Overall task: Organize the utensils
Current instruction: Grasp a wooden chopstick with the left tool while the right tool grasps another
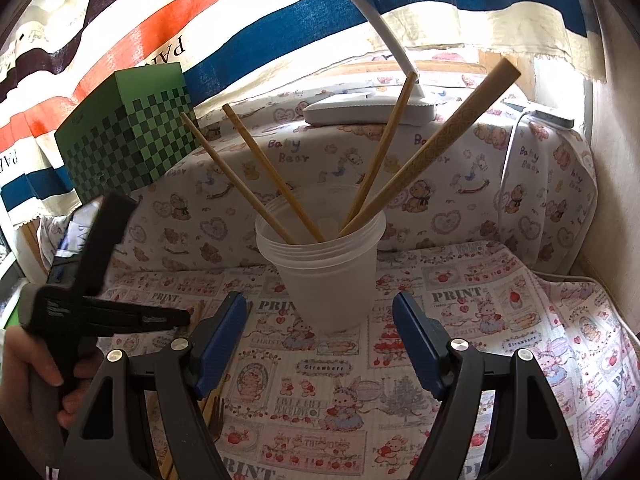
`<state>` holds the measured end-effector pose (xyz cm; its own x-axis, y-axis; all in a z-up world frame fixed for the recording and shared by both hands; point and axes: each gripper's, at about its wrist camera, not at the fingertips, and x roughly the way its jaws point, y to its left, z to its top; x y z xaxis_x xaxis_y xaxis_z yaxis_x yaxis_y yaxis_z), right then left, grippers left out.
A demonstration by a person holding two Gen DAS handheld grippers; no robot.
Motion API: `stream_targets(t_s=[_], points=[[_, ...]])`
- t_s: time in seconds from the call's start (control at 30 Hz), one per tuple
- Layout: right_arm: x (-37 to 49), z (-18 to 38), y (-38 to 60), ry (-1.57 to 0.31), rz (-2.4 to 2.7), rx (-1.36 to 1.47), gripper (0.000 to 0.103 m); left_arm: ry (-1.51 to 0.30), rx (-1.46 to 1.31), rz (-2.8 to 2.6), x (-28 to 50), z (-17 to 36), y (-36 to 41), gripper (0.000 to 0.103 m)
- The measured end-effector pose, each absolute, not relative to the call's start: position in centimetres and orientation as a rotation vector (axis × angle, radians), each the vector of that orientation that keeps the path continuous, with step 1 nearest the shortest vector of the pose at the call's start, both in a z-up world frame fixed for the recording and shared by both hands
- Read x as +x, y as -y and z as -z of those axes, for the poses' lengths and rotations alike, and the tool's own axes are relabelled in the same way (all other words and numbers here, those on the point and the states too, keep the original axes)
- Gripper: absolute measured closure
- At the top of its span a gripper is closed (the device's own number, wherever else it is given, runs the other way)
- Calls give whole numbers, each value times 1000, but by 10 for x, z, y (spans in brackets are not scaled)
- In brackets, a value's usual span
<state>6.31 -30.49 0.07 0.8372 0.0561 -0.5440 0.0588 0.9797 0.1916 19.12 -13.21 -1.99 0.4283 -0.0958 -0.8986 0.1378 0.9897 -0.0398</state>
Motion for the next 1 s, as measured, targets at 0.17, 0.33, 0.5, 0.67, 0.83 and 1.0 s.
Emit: stream_targets(t_s=[0.17, 0.33, 0.5, 0.67, 0.83, 1.0], points=[[65, 4, 301, -619, -56, 229, 26, -915, 38, 184, 161, -48, 128, 100], [64, 3, 296, -632, -92, 237, 30, -710, 31, 215, 112, -116, 111, 100], [64, 3, 296, -658, -115, 249, 39, -566, -18, 262, 70, -145, 77, 100], [67, 2, 295, -745, -190, 303, 60, -373, -99, 322, 31, -128, 30, 100], [81, 5, 274, -818, -185, 260, 70, -343, -272, 312, 37, -106, -13, 100], [114, 14, 248, -928, -167, 227, 81, -310, -293, 282, 37, -98, -35, 100]])
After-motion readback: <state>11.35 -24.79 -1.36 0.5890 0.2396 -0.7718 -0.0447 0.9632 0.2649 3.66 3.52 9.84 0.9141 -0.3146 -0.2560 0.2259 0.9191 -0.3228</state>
